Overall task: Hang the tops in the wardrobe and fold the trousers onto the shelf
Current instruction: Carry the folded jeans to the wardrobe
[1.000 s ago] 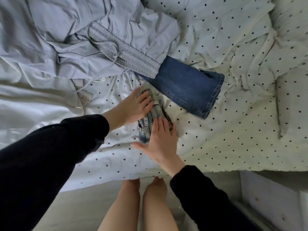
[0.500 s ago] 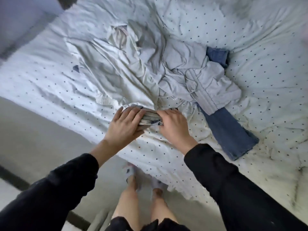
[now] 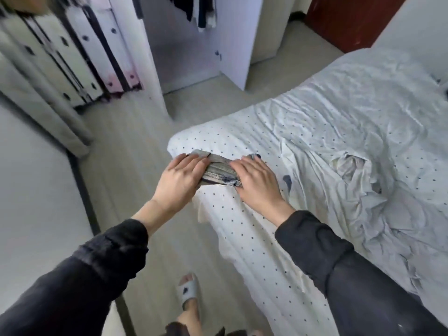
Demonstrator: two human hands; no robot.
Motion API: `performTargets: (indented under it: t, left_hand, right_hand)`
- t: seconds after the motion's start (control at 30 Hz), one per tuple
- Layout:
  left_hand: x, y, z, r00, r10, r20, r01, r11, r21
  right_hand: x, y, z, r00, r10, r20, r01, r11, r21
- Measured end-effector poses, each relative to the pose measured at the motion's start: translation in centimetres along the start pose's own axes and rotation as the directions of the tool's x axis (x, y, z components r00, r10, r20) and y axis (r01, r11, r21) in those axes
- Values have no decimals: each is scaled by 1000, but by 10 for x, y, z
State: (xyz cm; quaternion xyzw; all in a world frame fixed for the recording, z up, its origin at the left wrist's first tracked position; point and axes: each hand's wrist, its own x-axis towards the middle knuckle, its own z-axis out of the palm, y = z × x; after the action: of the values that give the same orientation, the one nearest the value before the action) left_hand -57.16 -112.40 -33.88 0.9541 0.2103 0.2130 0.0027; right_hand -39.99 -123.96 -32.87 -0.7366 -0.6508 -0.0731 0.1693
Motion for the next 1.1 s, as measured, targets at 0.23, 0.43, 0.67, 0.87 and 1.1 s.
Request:
performTargets:
  t: [0.23, 0.43, 0.67, 0.87, 1.1]
  left_hand:
    - [10, -138, -16, 997, -83, 3, 82, 993, 86]
    - [45, -221, 10, 984, -159, 85, 157, 987, 36]
    - [94, -331, 51, 944, -211, 252, 217, 976, 4]
    - [146, -401, 70, 961, -226, 158, 222, 974, 40]
    - [237, -506, 122, 995, -46, 90, 47, 999, -18]
  right_hand:
    - [131, -51, 48, 984, -161, -76, 161, 987, -9]
    - [219, -52, 98, 987, -158, -17, 158, 987, -5]
    - [325, -50, 177, 988, -129, 85, 124, 990, 62]
    - [416, -38, 206, 994, -92, 63, 91, 996, 19]
    - [517, -7, 253, 999, 33, 31, -29, 992, -125]
